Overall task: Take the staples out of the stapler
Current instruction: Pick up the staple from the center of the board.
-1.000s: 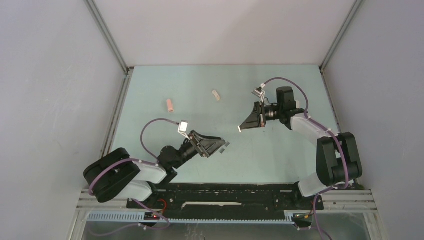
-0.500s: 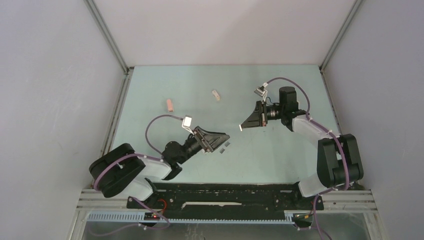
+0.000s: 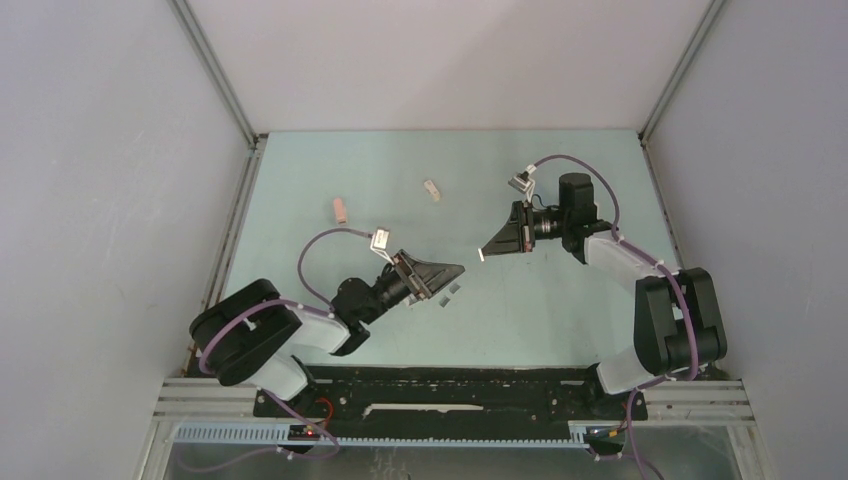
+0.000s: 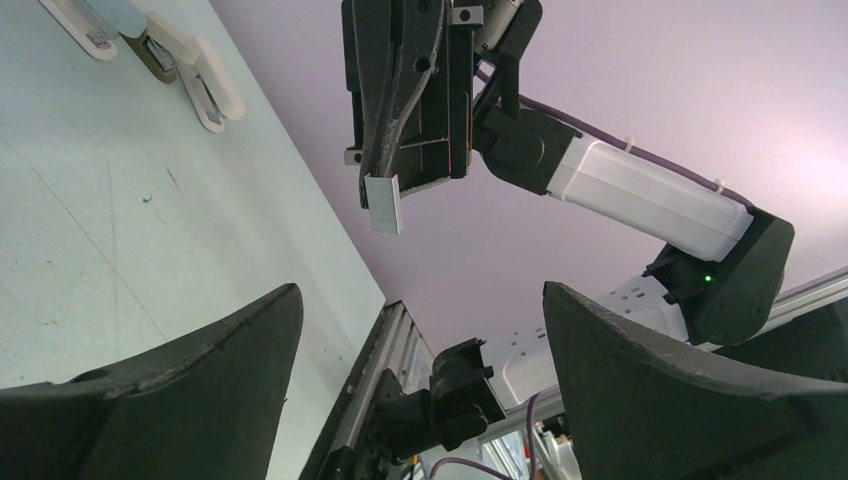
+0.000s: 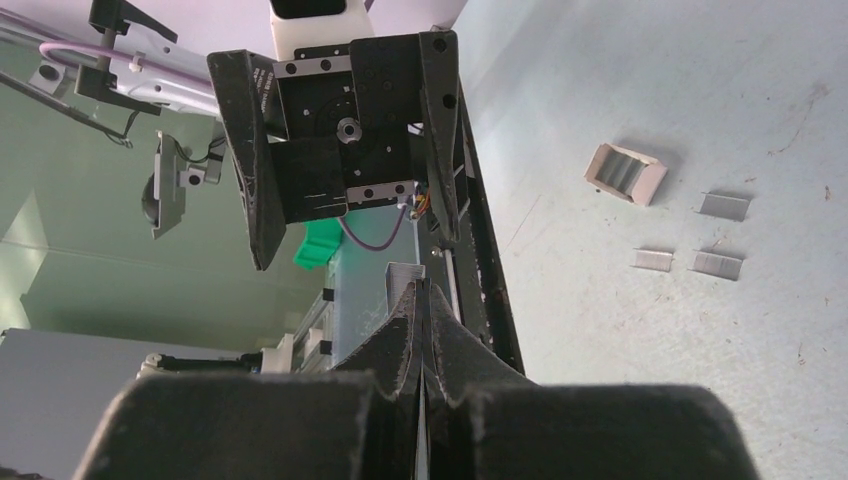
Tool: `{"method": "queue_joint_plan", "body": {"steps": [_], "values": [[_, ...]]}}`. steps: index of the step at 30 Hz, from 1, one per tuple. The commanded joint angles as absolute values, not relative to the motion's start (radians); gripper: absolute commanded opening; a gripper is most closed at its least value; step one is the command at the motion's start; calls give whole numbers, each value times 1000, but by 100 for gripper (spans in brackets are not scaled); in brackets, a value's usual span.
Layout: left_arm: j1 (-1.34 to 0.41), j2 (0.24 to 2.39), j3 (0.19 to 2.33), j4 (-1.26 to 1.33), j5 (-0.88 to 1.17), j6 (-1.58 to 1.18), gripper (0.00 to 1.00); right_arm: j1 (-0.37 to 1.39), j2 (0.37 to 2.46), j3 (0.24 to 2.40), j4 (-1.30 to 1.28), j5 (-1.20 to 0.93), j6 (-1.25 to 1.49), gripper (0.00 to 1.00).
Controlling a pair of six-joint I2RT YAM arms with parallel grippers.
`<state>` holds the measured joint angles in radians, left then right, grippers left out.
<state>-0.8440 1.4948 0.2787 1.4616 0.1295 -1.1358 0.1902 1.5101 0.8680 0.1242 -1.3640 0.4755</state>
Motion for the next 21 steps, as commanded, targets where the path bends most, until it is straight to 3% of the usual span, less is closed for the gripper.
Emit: {"method": "queue_joint_plan", "body": {"steps": [1, 21], "values": [[-851, 1502, 332, 1506, 115, -1186, 95, 186, 1475, 862, 170, -1382, 504, 0], [-853, 1499, 347, 1508, 122, -1221, 92, 186, 1473, 862, 175, -1382, 511, 0]]}}
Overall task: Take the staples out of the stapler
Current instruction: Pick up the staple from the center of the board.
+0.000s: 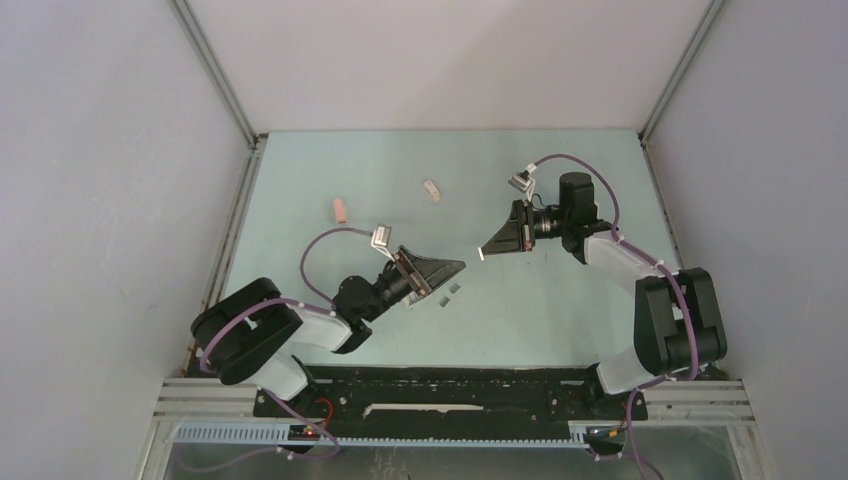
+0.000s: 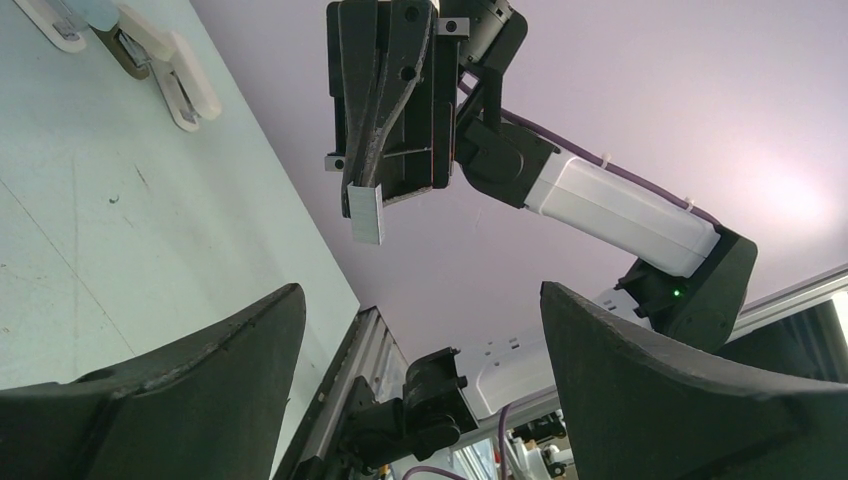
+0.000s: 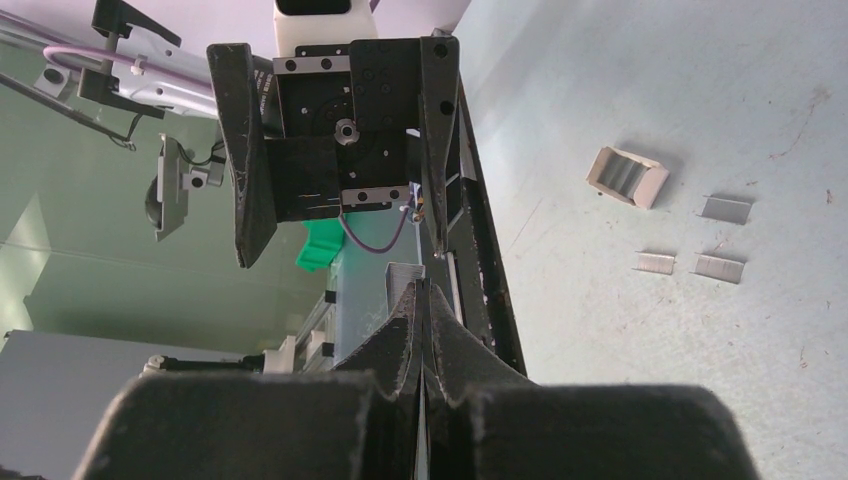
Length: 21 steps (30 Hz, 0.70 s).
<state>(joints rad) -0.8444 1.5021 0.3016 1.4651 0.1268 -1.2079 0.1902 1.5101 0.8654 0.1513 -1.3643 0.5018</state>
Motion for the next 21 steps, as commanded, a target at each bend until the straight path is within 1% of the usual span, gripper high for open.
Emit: {"method": "queue_joint_plan", "body": {"steps": [1, 21], "values": [[-852, 1498, 347, 1508, 122, -1224, 92, 186, 1473, 862, 175, -1383, 511, 0], [-866, 1526, 368, 1510, 123, -1241, 88, 184, 1472, 862, 178, -1383, 509, 0]]}}
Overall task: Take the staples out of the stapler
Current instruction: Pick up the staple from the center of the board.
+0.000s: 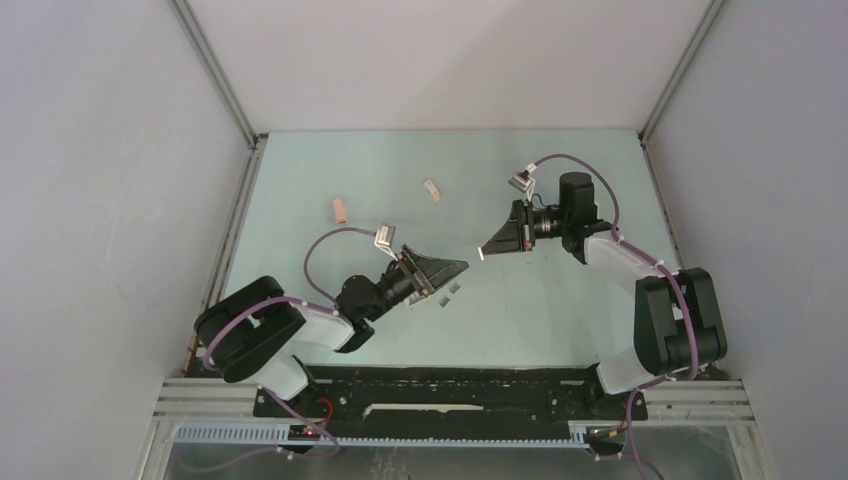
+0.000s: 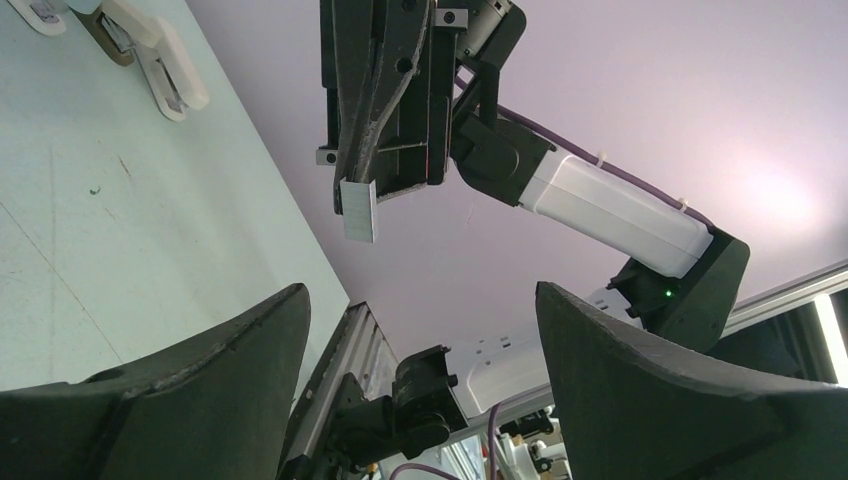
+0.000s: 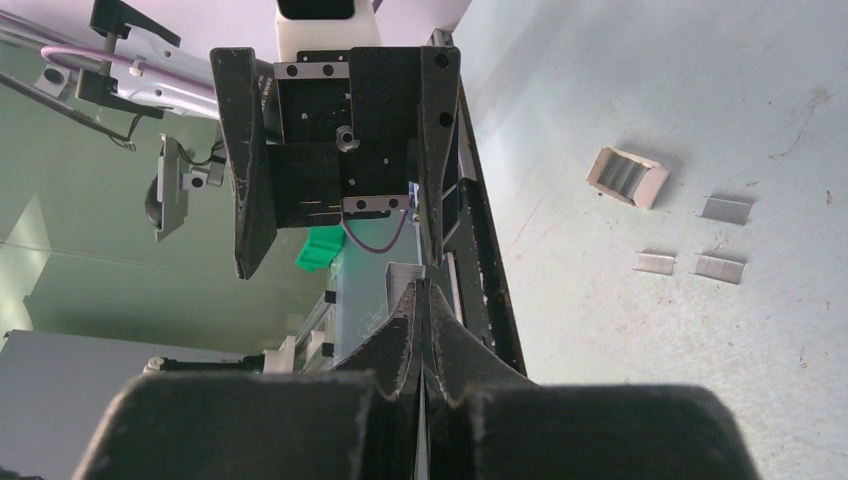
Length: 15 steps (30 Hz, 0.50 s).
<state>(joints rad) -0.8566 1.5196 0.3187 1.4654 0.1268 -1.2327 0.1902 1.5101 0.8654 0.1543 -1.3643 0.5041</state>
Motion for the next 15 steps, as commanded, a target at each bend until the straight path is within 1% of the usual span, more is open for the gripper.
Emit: {"method": "queue_joint_plan", "body": {"steps": [1, 15], "values": [[-866, 1528, 368, 1510, 123, -1242, 88, 184, 1471, 863, 178, -1383, 510, 0], [-871, 1529, 376, 1511, 126, -1249, 89, 184, 1467, 862, 180, -1383, 513, 0]]}}
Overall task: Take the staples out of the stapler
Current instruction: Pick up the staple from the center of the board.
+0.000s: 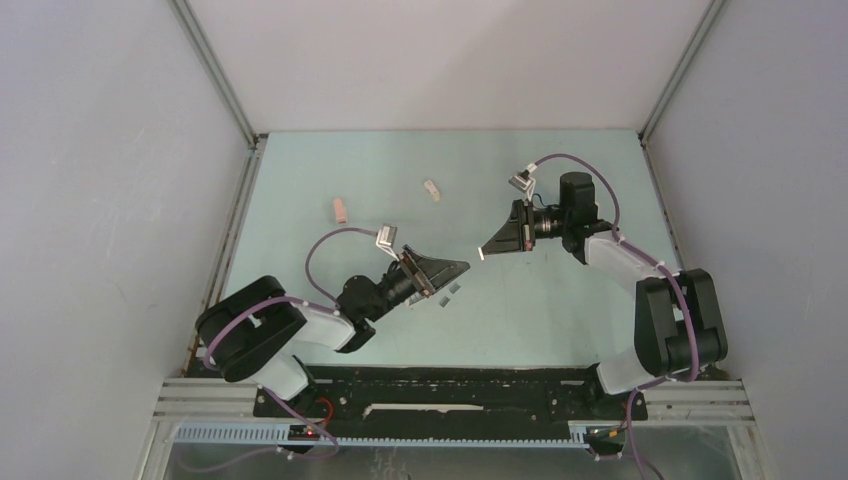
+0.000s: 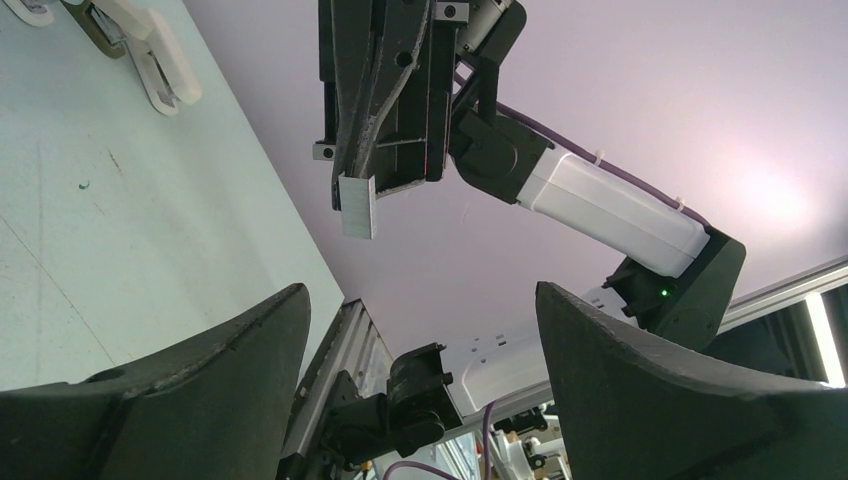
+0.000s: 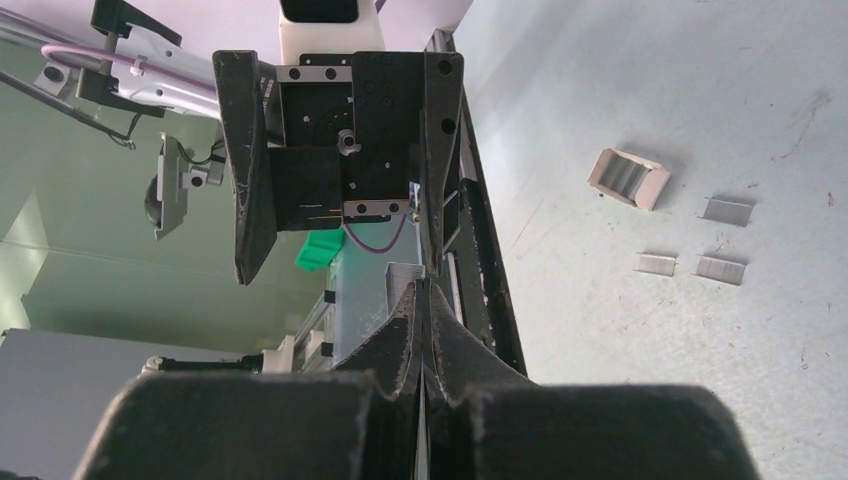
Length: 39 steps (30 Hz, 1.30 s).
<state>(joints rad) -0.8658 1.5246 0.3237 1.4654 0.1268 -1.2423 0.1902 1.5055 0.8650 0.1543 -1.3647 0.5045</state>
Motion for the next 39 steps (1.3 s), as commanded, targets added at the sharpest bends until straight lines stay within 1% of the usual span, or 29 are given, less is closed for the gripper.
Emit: {"method": "queue_joint_plan", "body": {"steps": [1, 39], "values": [[-871, 1531, 376, 1511, 126, -1248, 89, 183, 1467, 862, 179, -1383, 512, 0], [-871, 1528, 365, 1511, 140, -1232, 91, 176, 1468, 862, 179, -1383, 512, 0]]}}
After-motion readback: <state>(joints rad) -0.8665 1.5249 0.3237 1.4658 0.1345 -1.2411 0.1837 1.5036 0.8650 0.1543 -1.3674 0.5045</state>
